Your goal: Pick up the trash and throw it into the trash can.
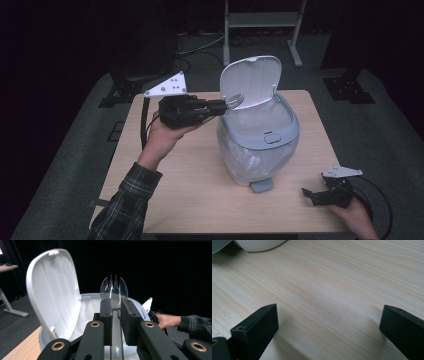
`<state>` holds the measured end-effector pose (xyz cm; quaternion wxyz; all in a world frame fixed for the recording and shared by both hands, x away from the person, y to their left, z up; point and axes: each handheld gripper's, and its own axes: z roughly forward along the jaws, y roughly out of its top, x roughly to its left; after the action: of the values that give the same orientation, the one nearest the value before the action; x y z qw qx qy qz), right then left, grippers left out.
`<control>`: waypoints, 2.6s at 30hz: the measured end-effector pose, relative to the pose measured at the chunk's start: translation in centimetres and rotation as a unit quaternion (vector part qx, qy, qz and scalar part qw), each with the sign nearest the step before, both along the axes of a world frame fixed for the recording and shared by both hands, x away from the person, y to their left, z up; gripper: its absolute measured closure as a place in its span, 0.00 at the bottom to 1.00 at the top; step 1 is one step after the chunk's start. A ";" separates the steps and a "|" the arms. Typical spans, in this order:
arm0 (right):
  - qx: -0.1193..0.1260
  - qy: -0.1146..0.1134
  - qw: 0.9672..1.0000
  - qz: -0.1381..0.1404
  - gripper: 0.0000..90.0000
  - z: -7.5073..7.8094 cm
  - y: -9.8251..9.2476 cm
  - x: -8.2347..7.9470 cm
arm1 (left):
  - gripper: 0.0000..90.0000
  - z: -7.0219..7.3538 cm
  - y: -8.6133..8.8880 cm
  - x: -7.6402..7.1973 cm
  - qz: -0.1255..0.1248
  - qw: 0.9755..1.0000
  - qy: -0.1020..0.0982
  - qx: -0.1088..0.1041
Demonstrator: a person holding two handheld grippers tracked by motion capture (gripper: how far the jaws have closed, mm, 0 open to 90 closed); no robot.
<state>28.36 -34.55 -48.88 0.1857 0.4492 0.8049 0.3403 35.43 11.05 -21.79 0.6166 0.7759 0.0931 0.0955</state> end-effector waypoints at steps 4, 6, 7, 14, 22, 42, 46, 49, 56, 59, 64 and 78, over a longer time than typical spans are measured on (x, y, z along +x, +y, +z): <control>0.000 0.000 1.000 0.000 0.01 0.0 0.0 0.0 | 0.89 0.5 -0.9 0.4 -0.007 1.000 -0.005 0.001; 0.001 0.000 1.000 -0.001 0.01 0.0 0.0 0.0 | 0.89 0.7 -1.4 0.7 -0.011 1.000 -0.004 0.001; 0.001 0.000 1.000 -0.001 0.01 0.0 0.0 0.0 | 0.89 0.7 -1.6 0.8 -0.013 1.000 -0.005 0.004; 0.001 0.000 1.000 -0.001 0.01 0.0 0.0 0.0 | 0.89 0.8 -3.3 1.7 -0.019 1.000 -0.004 0.003; 0.001 0.000 1.000 -0.001 0.01 0.0 0.0 0.0 | 0.89 1.0 -5.2 2.6 -0.024 1.000 -0.006 0.004; 0.001 0.000 1.000 -0.001 0.01 0.0 0.0 0.0 | 0.89 0.0 -9.8 4.5 -0.046 0.999 0.003 0.009; 0.001 0.000 1.000 0.000 0.01 0.0 0.0 0.0 | 0.88 -0.4 -10.4 4.9 -0.047 0.999 0.007 0.009; 0.001 0.000 1.000 0.000 0.01 0.0 0.0 0.0 | 0.88 -0.5 -10.6 5.0 -0.047 0.999 0.009 0.008; 0.001 0.000 1.000 0.000 0.01 0.0 0.0 0.0 | 0.83 -0.4 -10.8 4.8 -0.056 0.998 0.003 0.013; 0.001 0.000 1.000 0.000 0.01 0.0 0.0 0.0 | 0.83 -0.4 -10.6 4.8 -0.054 0.998 0.004 0.014; 0.001 0.000 1.000 0.000 0.01 0.0 0.0 0.0 | 0.89 -0.1 -9.7 4.7 -0.051 0.999 0.006 0.015; 0.001 0.000 1.000 0.001 0.01 0.0 0.0 0.0 | 1.00 0.7 -4.9 4.3 -0.020 1.000 0.002 0.005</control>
<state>28.35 -34.52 -48.89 0.1850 0.4483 0.8052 0.3412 39.74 6.19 -21.14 0.6141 0.7810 0.0788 0.0819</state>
